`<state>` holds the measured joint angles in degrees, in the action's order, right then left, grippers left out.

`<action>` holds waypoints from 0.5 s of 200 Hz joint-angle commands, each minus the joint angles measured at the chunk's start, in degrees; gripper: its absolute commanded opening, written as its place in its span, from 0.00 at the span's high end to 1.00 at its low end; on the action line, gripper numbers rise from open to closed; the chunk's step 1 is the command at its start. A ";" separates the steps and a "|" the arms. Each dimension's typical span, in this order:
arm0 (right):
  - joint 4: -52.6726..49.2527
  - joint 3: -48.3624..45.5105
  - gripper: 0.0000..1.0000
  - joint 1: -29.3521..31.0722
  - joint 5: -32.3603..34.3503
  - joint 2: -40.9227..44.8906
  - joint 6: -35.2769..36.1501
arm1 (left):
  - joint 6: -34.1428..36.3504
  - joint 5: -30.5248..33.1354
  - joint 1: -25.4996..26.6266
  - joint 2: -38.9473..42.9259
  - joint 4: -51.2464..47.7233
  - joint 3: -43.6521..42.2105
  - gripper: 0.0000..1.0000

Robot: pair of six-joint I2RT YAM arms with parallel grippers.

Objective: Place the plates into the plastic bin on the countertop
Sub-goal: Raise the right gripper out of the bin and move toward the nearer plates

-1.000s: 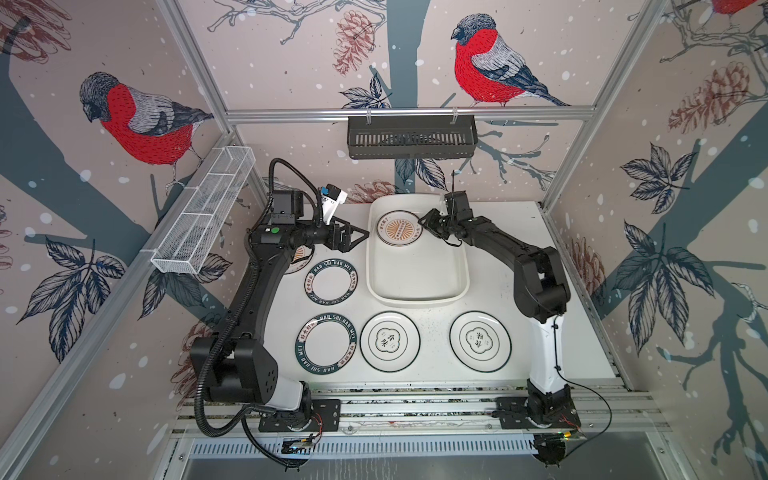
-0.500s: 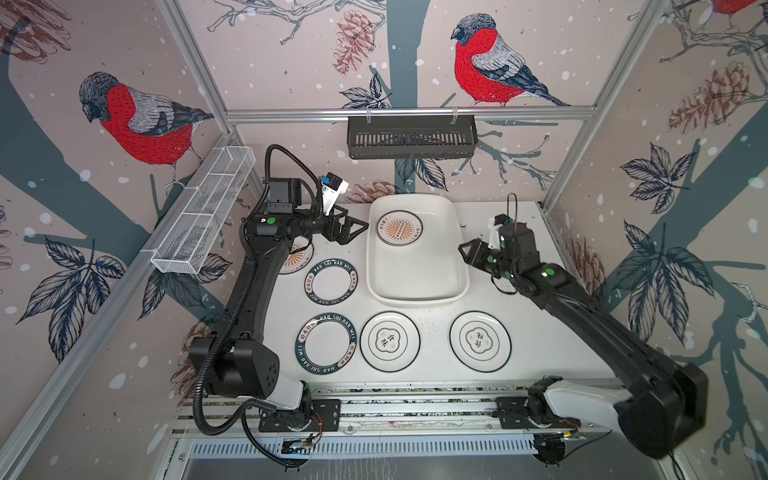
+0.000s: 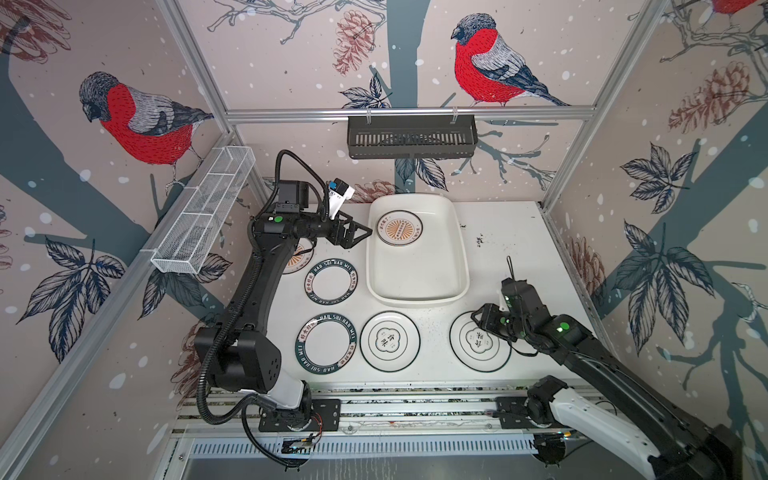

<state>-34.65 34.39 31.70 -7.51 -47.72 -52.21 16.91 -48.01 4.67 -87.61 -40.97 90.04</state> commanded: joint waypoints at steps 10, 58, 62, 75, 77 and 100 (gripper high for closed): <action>0.26 -2.39 0.55 1.49 0.08 -1.00 -3.00 | 1.20 -2.03 0.43 1.64 1.36 -2.65 0.02; 2.31 -4.60 0.56 2.83 2.62 -2.17 -5.52 | 1.16 -2.88 0.96 1.52 2.74 -5.31 0.02; 2.56 -4.60 0.56 2.91 2.52 -1.99 -5.62 | 1.12 -2.98 0.96 1.57 2.88 -5.47 0.02; 4.33 -4.51 0.54 3.29 0.22 -1.93 -4.84 | 1.15 -3.21 1.09 1.49 3.16 -5.82 0.02; 4.81 -4.51 0.54 3.46 -0.31 -1.93 -4.73 | 1.12 -3.18 1.06 1.53 3.17 -5.86 0.02; 6.89 -2.90 0.54 8.14 -2.50 -2.78 -3.57 | 1.11 -3.39 1.12 1.56 3.27 -6.18 0.02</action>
<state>-31.46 29.98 36.16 -7.31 -49.93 -56.77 16.91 -49.71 5.69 -86.17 -38.76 84.07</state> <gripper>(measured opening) 0.458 0.976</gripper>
